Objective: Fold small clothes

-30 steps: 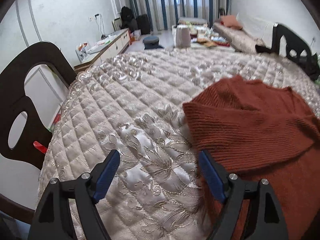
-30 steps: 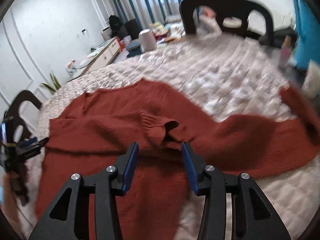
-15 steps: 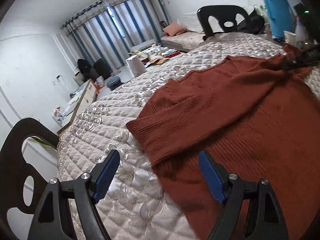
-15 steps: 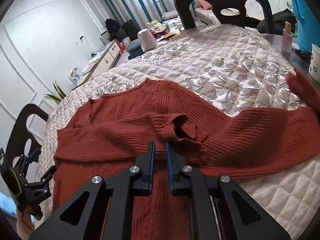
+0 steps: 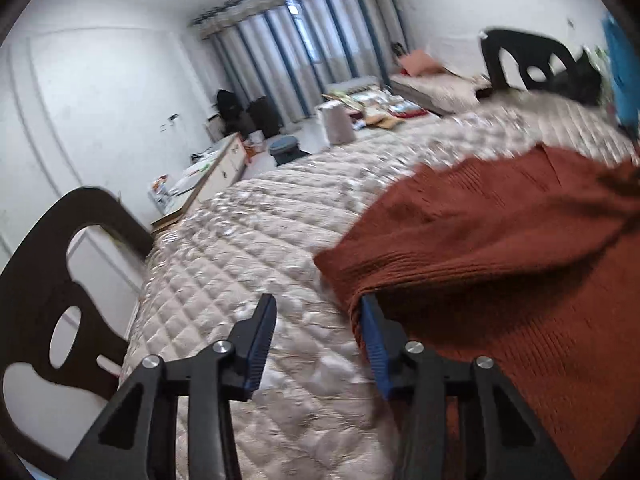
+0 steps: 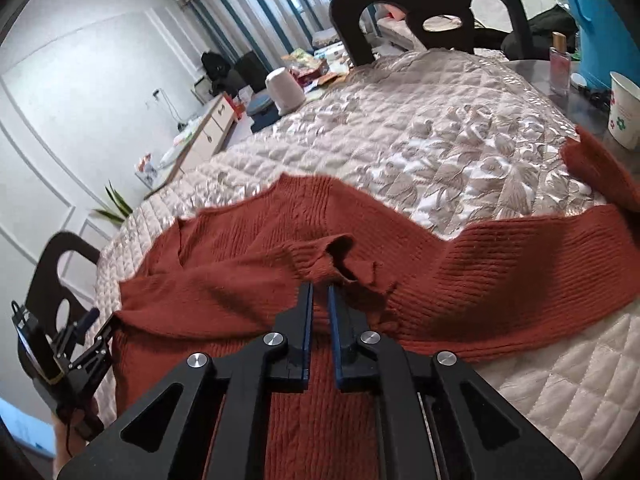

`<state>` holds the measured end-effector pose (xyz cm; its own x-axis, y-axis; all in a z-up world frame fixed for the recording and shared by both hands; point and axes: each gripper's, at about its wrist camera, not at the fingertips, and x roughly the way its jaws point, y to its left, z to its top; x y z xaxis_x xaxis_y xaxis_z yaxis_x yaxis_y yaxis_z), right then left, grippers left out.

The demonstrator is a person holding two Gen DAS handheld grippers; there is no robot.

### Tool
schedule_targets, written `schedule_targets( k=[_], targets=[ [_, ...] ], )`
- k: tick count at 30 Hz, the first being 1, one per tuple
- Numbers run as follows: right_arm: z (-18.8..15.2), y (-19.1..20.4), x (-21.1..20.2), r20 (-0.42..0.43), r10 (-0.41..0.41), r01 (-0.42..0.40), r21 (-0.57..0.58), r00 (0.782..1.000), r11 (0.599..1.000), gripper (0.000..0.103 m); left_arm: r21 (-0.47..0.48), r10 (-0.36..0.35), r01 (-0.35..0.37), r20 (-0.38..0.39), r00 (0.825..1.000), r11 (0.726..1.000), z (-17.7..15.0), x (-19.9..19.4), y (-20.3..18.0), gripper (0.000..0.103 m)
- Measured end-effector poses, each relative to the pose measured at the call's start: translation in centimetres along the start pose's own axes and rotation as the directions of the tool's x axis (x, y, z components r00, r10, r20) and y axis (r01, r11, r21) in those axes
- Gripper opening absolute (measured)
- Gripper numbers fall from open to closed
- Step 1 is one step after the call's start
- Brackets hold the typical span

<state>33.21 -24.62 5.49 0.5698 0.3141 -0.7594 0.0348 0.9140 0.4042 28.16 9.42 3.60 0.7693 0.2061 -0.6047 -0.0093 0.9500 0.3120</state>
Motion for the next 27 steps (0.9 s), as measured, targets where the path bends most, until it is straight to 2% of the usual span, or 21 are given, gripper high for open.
schedule_targets(
  k=[3,5,8,10,12,13,15,17,20,21,22,23,24,26,27],
  targets=[
    [0.4,-0.3,-0.3,0.007,-0.021,0.021,0.005,1.0,1.0,0.008,-0.029,-0.017,0.018,0.008,1.0,0.999,-0.3,-0.5,0.9,0.046],
    [0.6,-0.4,-0.3,0.013,-0.047,0.047,-0.005,0.999,0.999,0.008,-0.009,-0.034,0.034,-0.009,0.999,0.999,-0.5,-0.3,0.7,0.047],
    [0.5,-0.4,-0.1,-0.004,0.022,-0.023,-0.013,1.0,1.0,0.008,0.025,-0.007,0.007,-0.025,1.0,1.0,-1.2,0.2,0.2,0.048],
    [0.0,-0.2,0.0,-0.007,0.048,-0.048,-0.032,0.999,0.998,0.018,-0.02,-0.032,0.031,-0.051,0.998,0.999,-1.5,0.4,0.8,0.048],
    [-0.5,0.6,0.2,-0.009,0.047,-0.048,-0.105,0.999,0.993,0.026,-0.053,-0.049,0.046,-0.049,0.998,0.998,-1.4,0.4,1.4,0.049],
    [-0.8,1.1,0.4,-0.009,0.028,-0.03,-0.149,1.0,0.988,0.026,-0.058,-0.05,0.047,-0.051,0.997,0.997,-1.5,0.4,1.5,0.049],
    [-1.4,2.3,0.8,0.026,-0.082,0.086,-0.271,0.996,0.959,0.026,-0.061,-0.052,0.049,-0.06,0.997,0.997,-1.6,0.6,1.5,0.049],
    [-2.0,2.7,0.9,0.055,-0.109,0.121,-0.332,0.993,0.935,0.026,-0.068,-0.054,0.05,-0.059,0.997,0.996,-1.7,0.5,1.5,0.049],
    [-3.1,2.8,0.1,0.014,0.062,-0.052,-0.369,0.998,0.928,0.028,-0.073,-0.061,0.057,-0.062,0.996,0.996,-1.7,0.5,1.6,0.049],
    [-3.3,2.8,-0.2,0.023,0.072,-0.058,-0.372,0.997,0.927,0.035,-0.078,-0.063,0.057,-0.065,0.996,0.995,-1.7,0.6,1.7,0.049],
    [-3.4,2.8,-0.5,0.039,0.072,-0.053,-0.375,0.997,0.926,0.048,-0.076,-0.058,0.053,-0.065,0.996,0.996,-1.7,0.6,1.7,0.049],
    [-3.4,2.7,-0.6,0.048,0.08,-0.056,-0.377,0.996,0.924,0.054,-0.069,-0.055,0.051,-0.063,0.997,0.996,-1.7,0.5,1.5,0.049],
    [-3.4,2.7,-0.8,0.046,0.103,-0.078,-0.376,0.994,0.923,0.058,-0.065,-0.051,0.047,-0.059,0.997,0.997,-1.7,0.4,1.4,0.049],
    [-3.3,2.5,-1.0,0.062,0.15,-0.117,-0.374,0.987,0.92,0.058,-0.066,-0.054,0.05,-0.055,0.997,0.997,-1.7,0.3,1.5,0.049],
    [-3.1,2.7,-0.7,0.075,0.112,-0.076,-0.377,0.991,0.923,0.058,-0.07,-0.057,0.053,-0.058,0.997,0.996,-1.7,0.4,1.6,0.049]
  ],
)
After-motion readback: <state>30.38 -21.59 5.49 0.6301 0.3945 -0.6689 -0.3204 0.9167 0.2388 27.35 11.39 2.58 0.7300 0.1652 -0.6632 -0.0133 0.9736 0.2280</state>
